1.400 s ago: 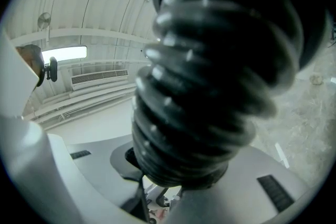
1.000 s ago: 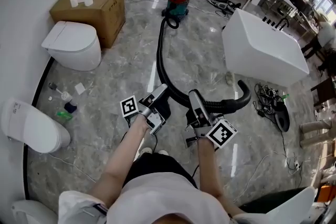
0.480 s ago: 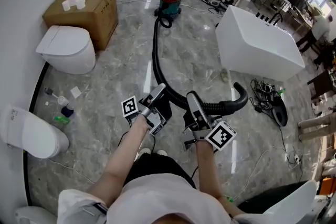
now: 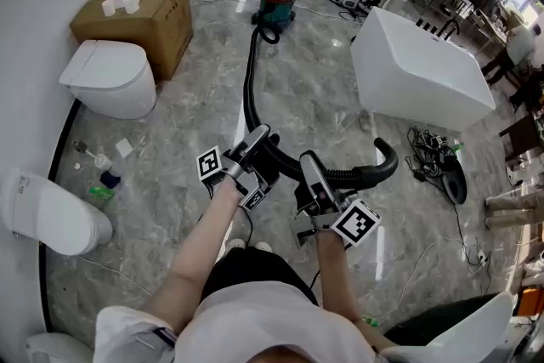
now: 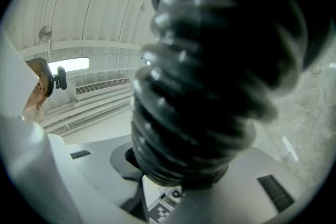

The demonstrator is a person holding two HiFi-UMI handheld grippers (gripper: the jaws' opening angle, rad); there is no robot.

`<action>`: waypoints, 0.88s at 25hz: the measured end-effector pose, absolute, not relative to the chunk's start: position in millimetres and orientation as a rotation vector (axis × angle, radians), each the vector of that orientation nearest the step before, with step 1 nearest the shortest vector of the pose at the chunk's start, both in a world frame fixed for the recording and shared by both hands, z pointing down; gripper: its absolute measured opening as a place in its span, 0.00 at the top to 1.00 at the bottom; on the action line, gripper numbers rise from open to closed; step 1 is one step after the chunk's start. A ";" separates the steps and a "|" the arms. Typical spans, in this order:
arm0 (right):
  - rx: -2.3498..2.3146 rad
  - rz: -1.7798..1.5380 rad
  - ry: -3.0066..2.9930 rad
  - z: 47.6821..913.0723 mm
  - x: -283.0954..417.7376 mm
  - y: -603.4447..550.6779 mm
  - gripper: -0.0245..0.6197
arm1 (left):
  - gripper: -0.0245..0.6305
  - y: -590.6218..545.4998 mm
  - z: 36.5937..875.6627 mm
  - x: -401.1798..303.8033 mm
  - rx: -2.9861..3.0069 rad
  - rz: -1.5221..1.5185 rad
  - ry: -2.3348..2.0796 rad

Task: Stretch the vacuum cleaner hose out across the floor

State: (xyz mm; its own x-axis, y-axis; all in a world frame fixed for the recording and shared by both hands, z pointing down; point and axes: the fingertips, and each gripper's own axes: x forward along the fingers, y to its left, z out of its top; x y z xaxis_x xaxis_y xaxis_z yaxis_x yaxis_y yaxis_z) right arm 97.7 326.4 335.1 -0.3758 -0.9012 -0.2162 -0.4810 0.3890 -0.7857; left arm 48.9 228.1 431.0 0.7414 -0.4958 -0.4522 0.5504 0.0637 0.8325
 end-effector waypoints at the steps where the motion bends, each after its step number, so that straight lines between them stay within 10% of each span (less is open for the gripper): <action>1: -1.179 -0.838 2.001 335.7 98.6 327.2 0.74 | 0.60 229.5 431.1 49.4 1.281 -0.792 0.052; 22: -1.171 -0.954 1.754 375.1 110.8 319.1 0.72 | 0.70 203.9 428.5 33.8 1.155 -1.015 -0.052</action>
State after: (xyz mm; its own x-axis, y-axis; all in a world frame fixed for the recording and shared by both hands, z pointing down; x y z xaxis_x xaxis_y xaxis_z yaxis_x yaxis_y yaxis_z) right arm 110.8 319.1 375.1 -0.2480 -0.9462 -0.2079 -0.3396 0.2859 -0.8961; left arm 33.8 203.9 428.5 0.5774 -0.6842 -0.4455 0.6350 0.0332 0.7718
